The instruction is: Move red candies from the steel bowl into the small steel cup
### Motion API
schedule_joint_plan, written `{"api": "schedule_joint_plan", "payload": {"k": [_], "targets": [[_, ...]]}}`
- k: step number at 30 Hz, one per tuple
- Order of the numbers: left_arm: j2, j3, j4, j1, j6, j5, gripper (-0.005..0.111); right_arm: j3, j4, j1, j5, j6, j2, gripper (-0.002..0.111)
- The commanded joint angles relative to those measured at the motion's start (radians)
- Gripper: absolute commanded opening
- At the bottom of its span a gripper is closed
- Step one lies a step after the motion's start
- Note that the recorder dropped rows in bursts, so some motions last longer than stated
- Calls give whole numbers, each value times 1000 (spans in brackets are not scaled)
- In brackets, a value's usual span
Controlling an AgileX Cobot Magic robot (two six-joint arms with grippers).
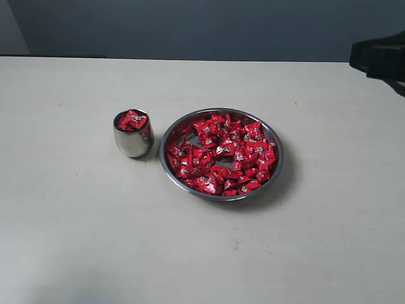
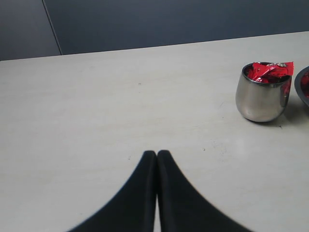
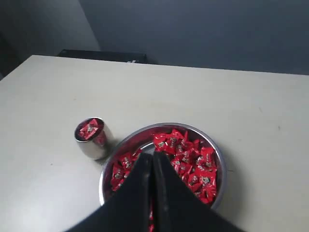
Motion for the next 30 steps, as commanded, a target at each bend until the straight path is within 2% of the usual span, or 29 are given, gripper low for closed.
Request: {"api": "schedule_joint_plan", "payload": {"k": [1,8,25,30], "targets": [[-5,-8,2,-1,-2,-6,0,67,8,-64,-27,-6,-44,0],[-5,-8,2,-1,-2,-6,0,144,18,-173,-38,-5,-118,0],[-5,-8,2,-1,-2,-6,0,144,-55,-479,-32,-2,-331,0],[-5,-8,2,-1,-2,-6,0,144,-107,-545,76,-6,-442,0]]}}
